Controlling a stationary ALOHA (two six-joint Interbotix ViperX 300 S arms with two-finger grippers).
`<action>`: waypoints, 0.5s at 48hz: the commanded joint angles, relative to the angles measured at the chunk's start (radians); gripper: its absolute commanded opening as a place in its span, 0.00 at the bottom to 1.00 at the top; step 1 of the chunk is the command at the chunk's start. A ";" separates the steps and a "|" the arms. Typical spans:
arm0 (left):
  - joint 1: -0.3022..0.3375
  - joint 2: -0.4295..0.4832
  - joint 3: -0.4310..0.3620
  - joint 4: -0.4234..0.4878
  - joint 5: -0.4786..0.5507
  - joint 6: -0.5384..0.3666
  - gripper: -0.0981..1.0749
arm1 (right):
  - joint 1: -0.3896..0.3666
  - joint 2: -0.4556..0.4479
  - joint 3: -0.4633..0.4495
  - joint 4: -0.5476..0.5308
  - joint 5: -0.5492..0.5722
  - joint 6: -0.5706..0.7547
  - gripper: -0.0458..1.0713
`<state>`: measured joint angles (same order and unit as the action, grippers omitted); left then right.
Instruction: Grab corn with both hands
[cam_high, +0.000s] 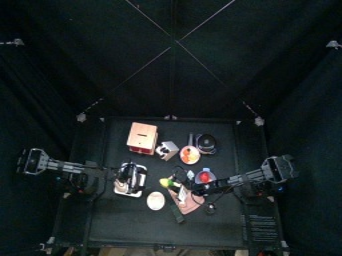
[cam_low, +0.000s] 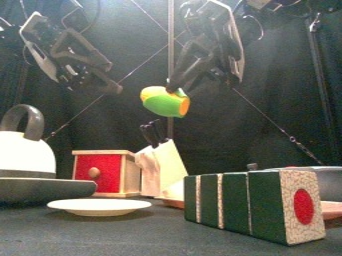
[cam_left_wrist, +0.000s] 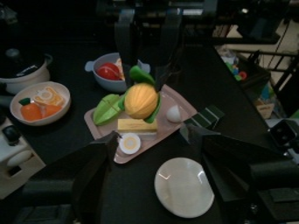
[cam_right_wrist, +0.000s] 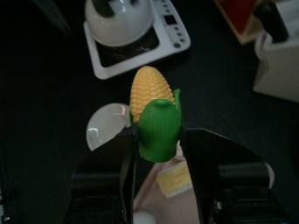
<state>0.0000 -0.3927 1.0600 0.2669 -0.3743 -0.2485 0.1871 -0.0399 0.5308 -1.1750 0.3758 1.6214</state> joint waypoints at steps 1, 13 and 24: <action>-0.002 0.021 -0.032 0.011 -0.015 0.002 0.96 | 0.002 0.025 -0.038 -0.015 -0.003 -0.003 0.58; -0.002 0.077 -0.054 0.034 -0.075 0.000 0.96 | 0.002 0.046 -0.081 -0.023 -0.003 -0.006 0.58; -0.002 0.186 -0.112 0.026 -0.080 0.000 0.96 | 0.002 0.051 -0.100 -0.026 -0.003 -0.006 0.58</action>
<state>-0.0015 -0.2393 0.9925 0.2961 -0.4449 -0.2500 0.1871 0.0276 0.4602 -1.1965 0.3758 1.6153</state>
